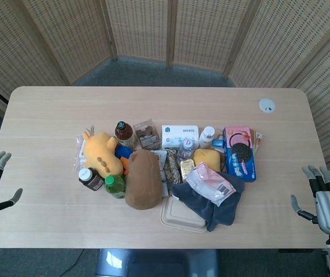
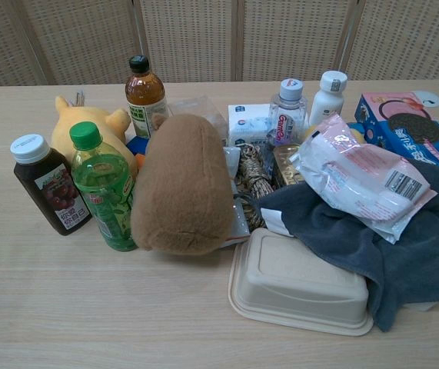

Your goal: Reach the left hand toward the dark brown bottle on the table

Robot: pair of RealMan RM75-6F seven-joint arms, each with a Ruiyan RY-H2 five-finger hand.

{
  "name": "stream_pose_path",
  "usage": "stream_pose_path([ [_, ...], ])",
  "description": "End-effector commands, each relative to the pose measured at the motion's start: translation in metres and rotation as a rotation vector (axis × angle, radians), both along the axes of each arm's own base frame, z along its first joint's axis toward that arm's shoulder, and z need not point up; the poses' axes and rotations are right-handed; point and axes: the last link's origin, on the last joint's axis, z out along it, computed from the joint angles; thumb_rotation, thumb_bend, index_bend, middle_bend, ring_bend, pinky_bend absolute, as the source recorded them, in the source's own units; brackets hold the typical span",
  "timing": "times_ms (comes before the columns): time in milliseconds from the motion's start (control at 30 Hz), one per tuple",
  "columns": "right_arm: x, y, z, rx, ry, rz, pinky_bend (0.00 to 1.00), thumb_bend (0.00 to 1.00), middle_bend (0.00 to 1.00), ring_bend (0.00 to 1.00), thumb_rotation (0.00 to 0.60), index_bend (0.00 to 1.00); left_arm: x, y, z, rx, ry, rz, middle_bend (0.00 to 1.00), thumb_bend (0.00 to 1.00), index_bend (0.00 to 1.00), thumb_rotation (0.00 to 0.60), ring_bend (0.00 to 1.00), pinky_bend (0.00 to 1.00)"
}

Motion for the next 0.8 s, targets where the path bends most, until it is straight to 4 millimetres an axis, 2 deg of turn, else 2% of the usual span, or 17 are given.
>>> stream_pose_path([
  [33, 0.000, -0.002, -0.002, 0.004, 0.000, 0.003, 0.00, 0.44, 0.00, 0.00, 0.297, 0.00, 0.000, 0.000, -0.001, -0.010, 0.004, 0.002, 0.03, 0.34, 0.00, 0.493, 0.08, 0.00],
  [400, 0.000, -0.004, -0.005, 0.004, -0.018, 0.008, 0.00, 0.44, 0.00, 0.00, 0.299, 0.00, 0.000, -0.002, -0.007, -0.042, -0.033, 0.005, 0.01, 0.34, 0.00, 0.490, 0.07, 0.00],
  [600, -0.002, -0.002, -0.006, 0.007, -0.016, -0.002, 0.00, 0.44, 0.00, 0.00, 0.297, 0.00, 0.001, 0.004, -0.026, -0.124, -0.051, 0.017, 0.00, 0.34, 0.00, 0.491, 0.06, 0.00],
  [800, 0.001, -0.001, -0.002, -0.002, -0.010, 0.001, 0.00, 0.44, 0.00, 0.00, 0.300, 0.00, 0.005, 0.018, -0.059, -0.211, -0.162, 0.017, 0.00, 0.34, 0.00, 0.487, 0.06, 0.00],
])
